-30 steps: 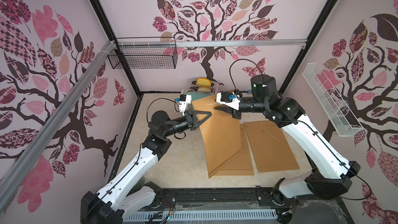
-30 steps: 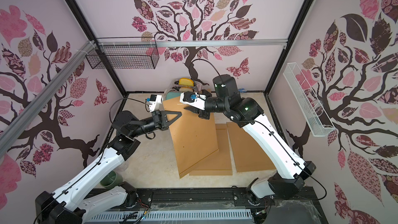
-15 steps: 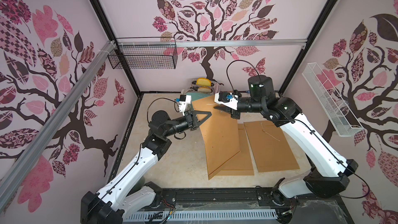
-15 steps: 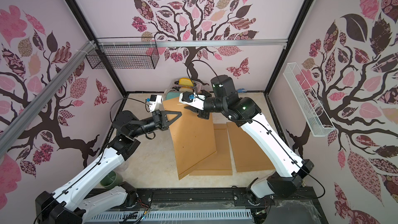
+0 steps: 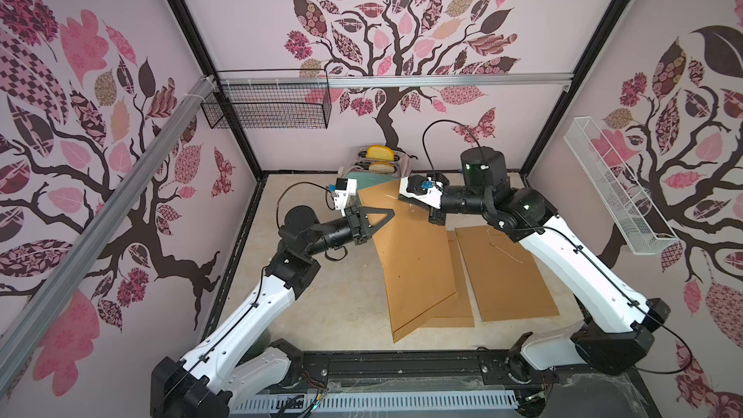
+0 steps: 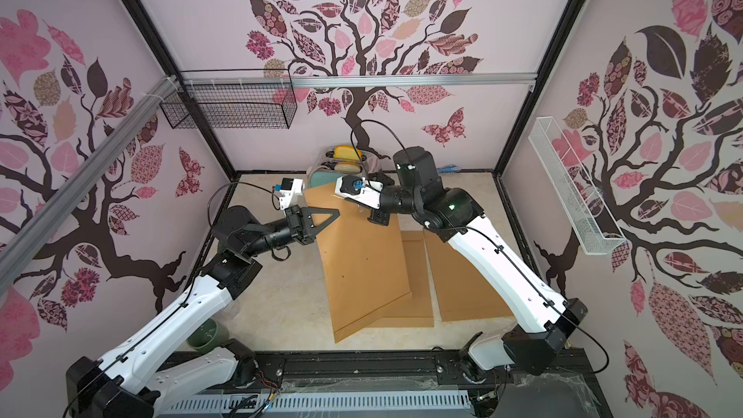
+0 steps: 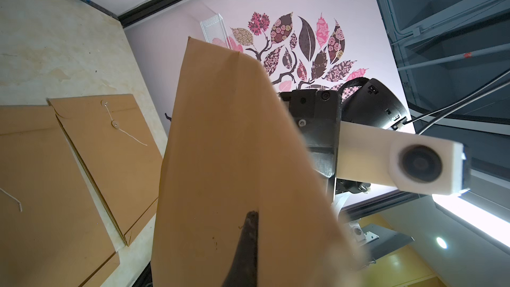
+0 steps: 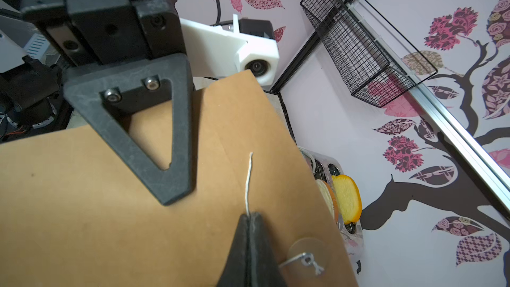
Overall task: Close the mouth of the file bag
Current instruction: Close the file bag.
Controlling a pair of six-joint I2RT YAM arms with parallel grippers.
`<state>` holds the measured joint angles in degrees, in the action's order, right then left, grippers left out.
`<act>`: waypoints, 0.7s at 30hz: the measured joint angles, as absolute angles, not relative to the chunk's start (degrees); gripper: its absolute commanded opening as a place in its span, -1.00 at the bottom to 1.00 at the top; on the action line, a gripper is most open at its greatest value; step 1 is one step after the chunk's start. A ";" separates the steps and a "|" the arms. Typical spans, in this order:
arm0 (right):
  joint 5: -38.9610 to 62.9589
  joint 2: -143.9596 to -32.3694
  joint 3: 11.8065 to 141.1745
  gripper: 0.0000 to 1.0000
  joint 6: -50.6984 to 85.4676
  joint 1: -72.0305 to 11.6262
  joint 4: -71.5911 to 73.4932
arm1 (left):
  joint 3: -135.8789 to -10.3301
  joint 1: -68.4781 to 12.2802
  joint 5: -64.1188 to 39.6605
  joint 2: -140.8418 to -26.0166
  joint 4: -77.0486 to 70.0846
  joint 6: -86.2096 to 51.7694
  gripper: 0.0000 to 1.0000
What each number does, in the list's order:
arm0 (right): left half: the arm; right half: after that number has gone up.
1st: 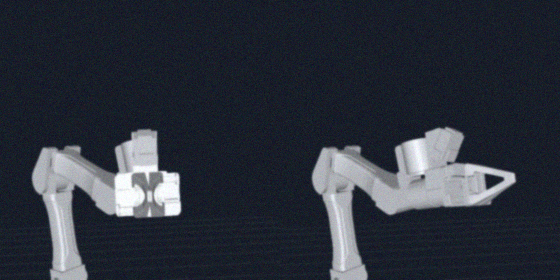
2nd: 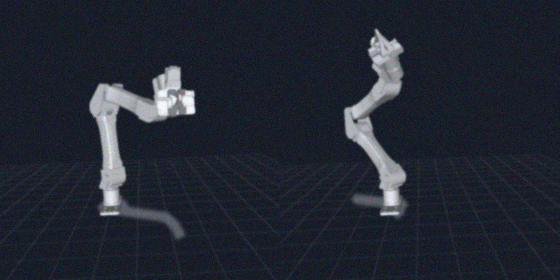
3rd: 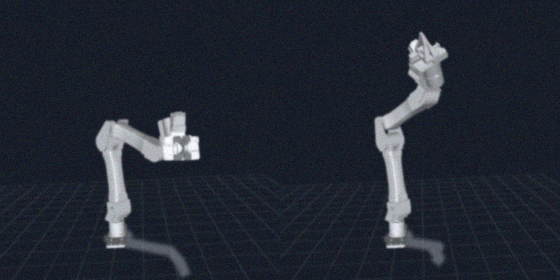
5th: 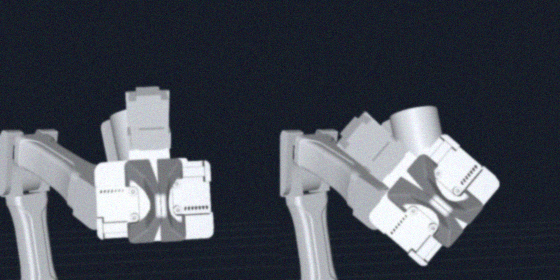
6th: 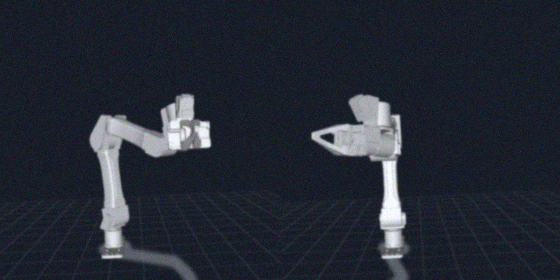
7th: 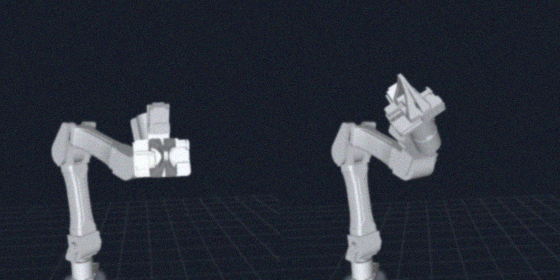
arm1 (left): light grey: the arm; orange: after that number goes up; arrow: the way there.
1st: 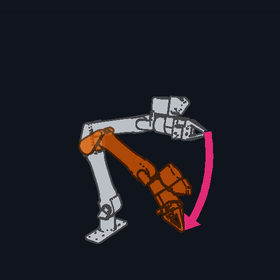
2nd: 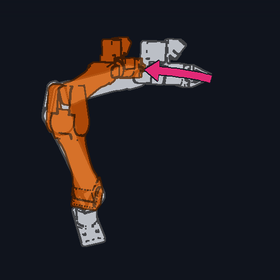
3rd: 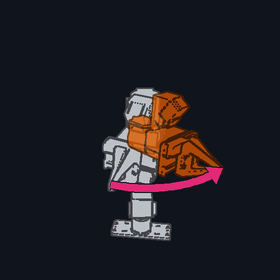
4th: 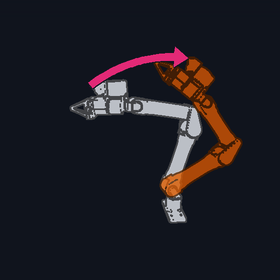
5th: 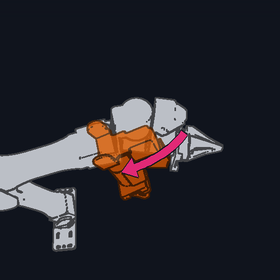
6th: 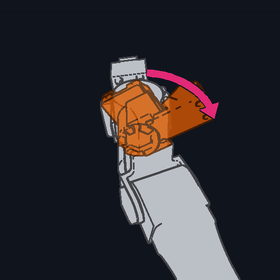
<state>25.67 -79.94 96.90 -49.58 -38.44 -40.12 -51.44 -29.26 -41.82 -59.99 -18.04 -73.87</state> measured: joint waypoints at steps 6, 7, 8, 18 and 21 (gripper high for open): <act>28.64 -76.01 91.44 -1.00 -43.99 -38.44 -35.22 | -51.44 -29.30 -41.89 -59.99 -18.79 -73.65 -1.00; 29.54 -75.50 90.41 -1.00 -42.70 -38.44 -34.13 | -51.44 -29.30 -41.91 -59.99 -19.16 -73.67 -1.00; 30.59 -75.07 89.36 -1.00 -41.28 -38.44 -33.08 | -51.44 -29.30 -41.91 -59.94 -19.42 -73.67 -1.00; 36.03 -71.64 81.76 -1.00 -32.16 -38.44 -25.19 | -51.44 -29.30 -41.85 -59.07 -19.49 -73.67 -1.00; 37.65 -70.11 78.39 -1.00 -29.36 -38.44 -22.35 | -51.44 -29.30 -41.85 -58.85 -19.59 -73.67 -1.00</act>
<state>37.65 -70.11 78.39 -29.36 -38.44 -22.35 -51.44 -29.30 -41.85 -58.85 -19.59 -73.67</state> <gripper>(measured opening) 0.044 0.039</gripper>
